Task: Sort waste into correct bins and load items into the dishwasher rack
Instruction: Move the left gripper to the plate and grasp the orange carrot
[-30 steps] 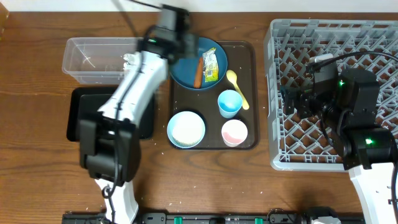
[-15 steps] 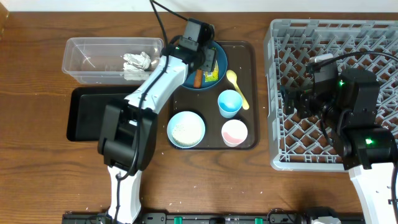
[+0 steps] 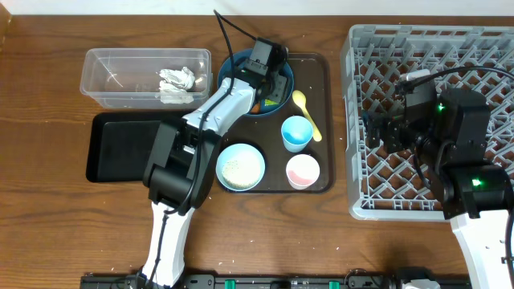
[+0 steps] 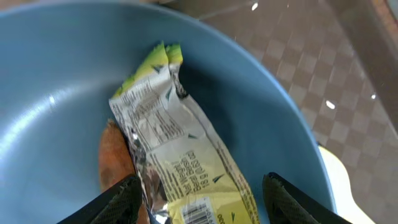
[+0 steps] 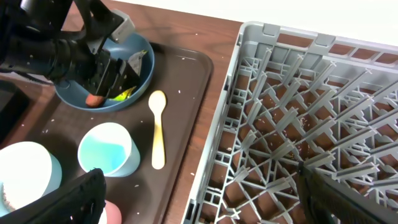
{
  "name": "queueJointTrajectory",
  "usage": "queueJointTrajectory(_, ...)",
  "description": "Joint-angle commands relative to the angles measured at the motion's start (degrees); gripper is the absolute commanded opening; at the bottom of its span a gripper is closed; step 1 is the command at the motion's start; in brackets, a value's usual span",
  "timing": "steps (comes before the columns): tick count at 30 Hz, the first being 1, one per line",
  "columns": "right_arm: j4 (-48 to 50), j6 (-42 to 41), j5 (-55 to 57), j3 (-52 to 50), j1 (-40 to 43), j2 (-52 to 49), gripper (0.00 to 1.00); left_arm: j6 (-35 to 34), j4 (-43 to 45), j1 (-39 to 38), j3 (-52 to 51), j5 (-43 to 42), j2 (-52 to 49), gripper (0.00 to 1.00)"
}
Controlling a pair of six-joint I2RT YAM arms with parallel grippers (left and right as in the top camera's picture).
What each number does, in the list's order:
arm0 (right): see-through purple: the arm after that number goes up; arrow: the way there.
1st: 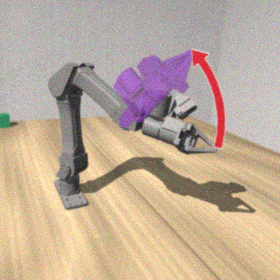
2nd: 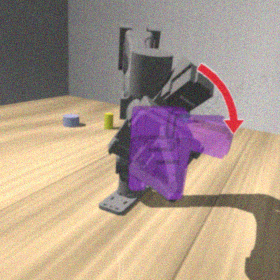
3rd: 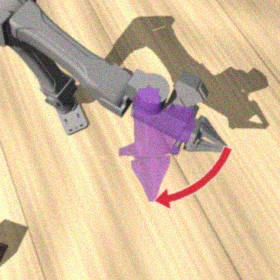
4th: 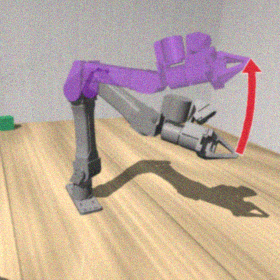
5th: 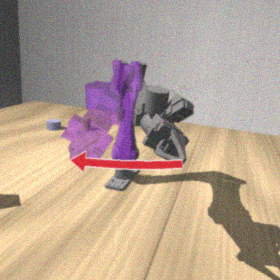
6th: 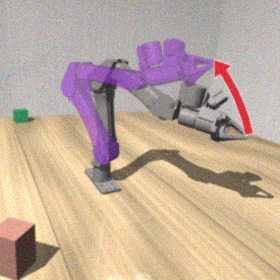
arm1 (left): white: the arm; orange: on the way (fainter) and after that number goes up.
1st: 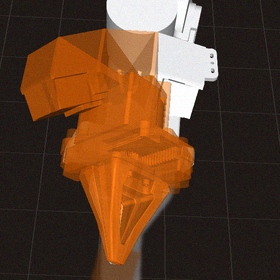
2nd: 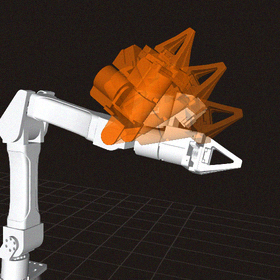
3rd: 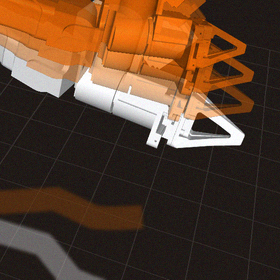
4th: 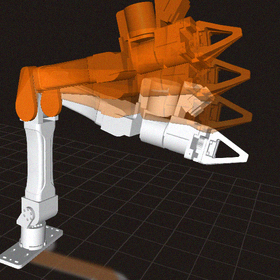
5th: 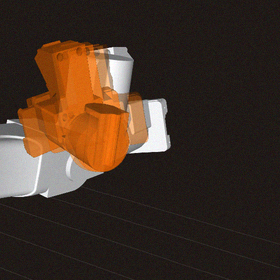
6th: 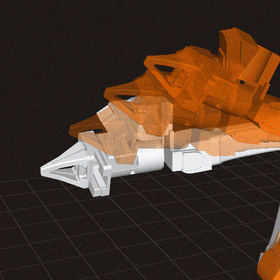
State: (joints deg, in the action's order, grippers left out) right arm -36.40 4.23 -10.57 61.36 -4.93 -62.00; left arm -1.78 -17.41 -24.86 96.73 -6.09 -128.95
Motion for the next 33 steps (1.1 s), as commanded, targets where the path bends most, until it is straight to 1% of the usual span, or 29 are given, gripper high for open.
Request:
queueJointTrajectory(1,-0.2,0.1,-0.5,1.1,0.4,0.1,0.96,-1.1,0.4,0.1,0.8,-0.5,-0.1,0.65)
queueJointTrajectory(11,-0.3,0.1,-0.5,1.1,0.3,0.1,0.96,-2.9,1.1,0.1,0.8,0.7,-3.7,0.65)
queueJointTrajectory(17,-0.3,0.1,-0.5,1.1,0.3,0.1,0.96,-3.0,1.4,0.1,0.7,0.8,-3.9,0.64)
queueJointTrajectory(20,-0.3,0.1,-0.5,1.1,0.3,0.1,0.96,-3.0,1.4,0.1,0.7,0.8,-3.9,0.53)
queueJointTrajectory(23,-0.3,0.1,-0.5,1.1,0.3,0.1,0.96,-3.0,1.3,0.1,0.6,0.8,-3.9,0.46)
queueJointTrajectory(25,-0.3,0.1,-0.5,1.1,0.3,0.1,0.96,-3.0,1.2,0.1,0.6,0.8,-3.9,0.34)
queueJointTrajectory(26,-0.3,0.1,-0.5,1.1,0.3,0.1,0.96,-3.0,1.2,0.1,0.6,0.7,-3.9,0.26)
queueJointTrajectory(28,-0.3,0.1,-0.5,1.1,0.4,0.1,0.96,-3.0,1.3,0.1,0.6,0.8,-3.9,0.12)
queueJointTrajectory(31,-0.3,0.1,-0.5,1.1,0.3,0.1,0.96,-3.3,1.3,0.3,0.8,0.9,-3.5,0.07)
queueJointTrajectory(33,-0.3,0.1,-0.5,1.1,0.3,0.1,0.96,-4.6,1.1,0.4,0.8,1.8,-2.2,0.06)
